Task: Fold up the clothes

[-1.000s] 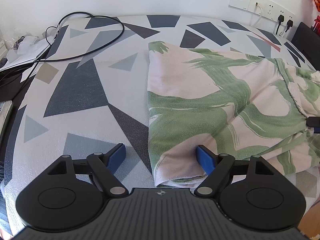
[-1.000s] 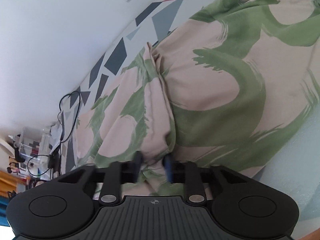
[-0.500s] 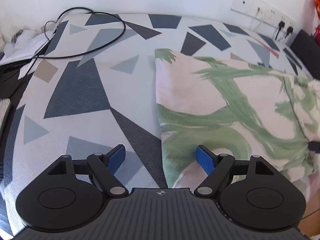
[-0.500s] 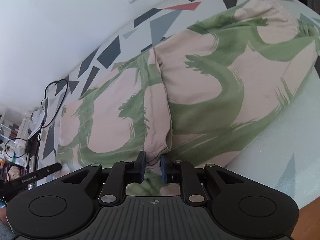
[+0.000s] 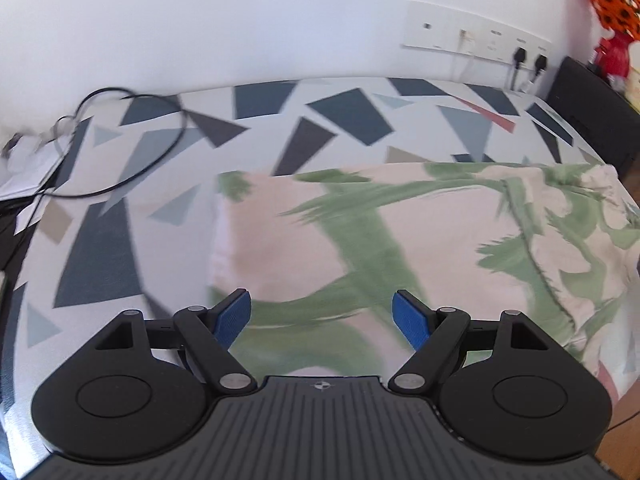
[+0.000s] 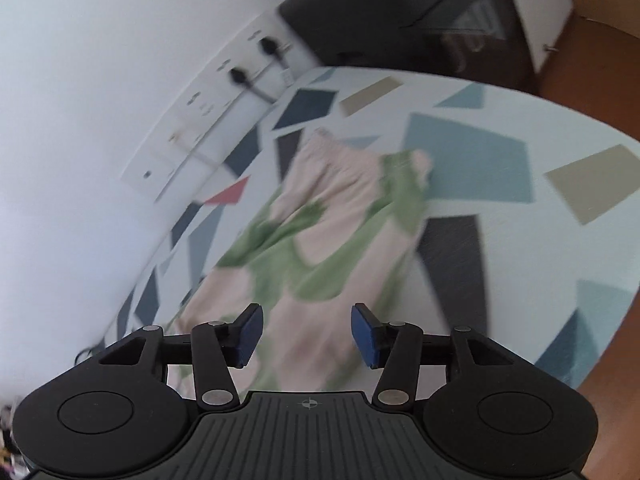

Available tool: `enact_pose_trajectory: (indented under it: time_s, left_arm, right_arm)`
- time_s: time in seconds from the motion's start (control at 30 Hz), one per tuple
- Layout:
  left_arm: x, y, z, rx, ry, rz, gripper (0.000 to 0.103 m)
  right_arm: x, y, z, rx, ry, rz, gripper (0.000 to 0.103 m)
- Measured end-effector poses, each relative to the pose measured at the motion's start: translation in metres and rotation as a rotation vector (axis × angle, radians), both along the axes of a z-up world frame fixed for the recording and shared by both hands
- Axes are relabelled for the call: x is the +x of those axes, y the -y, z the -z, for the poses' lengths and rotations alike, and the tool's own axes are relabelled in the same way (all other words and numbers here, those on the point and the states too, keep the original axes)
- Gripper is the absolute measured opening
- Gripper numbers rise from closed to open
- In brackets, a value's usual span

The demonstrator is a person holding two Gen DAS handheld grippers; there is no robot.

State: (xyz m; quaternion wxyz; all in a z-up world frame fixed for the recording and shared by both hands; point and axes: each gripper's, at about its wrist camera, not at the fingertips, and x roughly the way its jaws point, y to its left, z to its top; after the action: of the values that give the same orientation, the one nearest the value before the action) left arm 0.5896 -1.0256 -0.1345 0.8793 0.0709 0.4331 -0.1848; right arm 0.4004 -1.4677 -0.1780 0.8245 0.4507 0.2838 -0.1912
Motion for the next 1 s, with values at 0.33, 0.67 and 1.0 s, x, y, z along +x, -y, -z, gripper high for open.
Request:
enact_pose_trajectory:
  time_s: [0.33,0.67,1.0]
  left_arm:
    - [-0.007,0.108,0.018,0.066,0.020,0.116,0.080]
    - [-0.007,0.167,0.042,0.184,0.043,0.116,0.083]
    - [-0.003,0.181,0.045,0.173,0.028,0.092,0.094]
  right_arm:
    - [0.003,0.060,0.049,-0.037,0.106,0.019,0.042]
    - [0.040,0.078,0.064,0.025,0.227,0.000,0.036]
    - [0.004,0.103,0.040,0.068,0.367,0.078,0.010]
